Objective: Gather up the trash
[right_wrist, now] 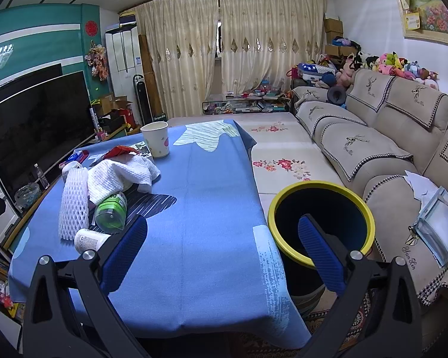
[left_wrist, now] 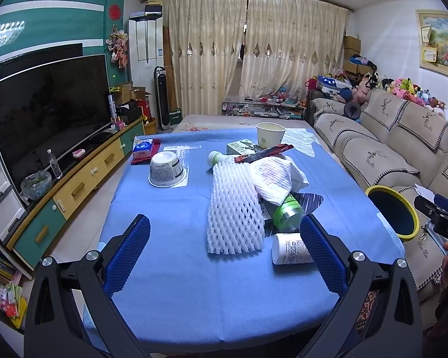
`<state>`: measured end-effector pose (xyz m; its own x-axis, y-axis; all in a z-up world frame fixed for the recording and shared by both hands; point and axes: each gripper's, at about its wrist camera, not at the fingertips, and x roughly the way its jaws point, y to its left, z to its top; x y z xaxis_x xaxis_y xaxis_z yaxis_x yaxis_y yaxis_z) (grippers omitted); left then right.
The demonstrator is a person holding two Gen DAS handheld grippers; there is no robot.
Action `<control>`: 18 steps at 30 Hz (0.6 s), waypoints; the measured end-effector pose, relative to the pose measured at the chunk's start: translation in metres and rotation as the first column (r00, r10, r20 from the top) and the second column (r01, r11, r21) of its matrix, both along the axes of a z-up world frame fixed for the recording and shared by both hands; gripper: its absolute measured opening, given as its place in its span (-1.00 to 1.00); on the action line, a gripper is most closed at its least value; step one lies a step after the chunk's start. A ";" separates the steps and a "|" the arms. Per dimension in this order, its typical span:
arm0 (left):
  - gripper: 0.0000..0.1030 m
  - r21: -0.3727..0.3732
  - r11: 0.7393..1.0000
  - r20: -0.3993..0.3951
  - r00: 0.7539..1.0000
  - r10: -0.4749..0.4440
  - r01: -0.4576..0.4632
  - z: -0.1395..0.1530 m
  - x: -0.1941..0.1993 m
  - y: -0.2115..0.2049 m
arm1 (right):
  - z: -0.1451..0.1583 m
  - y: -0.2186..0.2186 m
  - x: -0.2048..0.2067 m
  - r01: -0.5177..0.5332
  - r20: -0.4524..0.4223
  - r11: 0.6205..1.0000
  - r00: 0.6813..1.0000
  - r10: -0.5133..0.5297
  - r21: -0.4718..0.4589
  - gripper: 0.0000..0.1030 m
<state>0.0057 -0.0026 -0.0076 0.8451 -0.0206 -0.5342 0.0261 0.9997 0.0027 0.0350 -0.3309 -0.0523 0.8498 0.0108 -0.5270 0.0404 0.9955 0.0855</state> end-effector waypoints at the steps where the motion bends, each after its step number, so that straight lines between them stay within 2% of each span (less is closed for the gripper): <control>1: 0.93 0.000 1.000 0.000 1.000 -0.001 0.001 0.000 0.000 0.000 | 0.000 0.000 0.000 0.001 -0.001 1.000 1.000 -0.001 0.001 0.87; 18: 0.93 0.003 1.000 -0.012 1.000 -0.007 0.007 -0.001 0.001 -0.001 | -0.008 0.002 0.007 0.003 -0.014 1.000 1.000 -0.003 0.013 0.87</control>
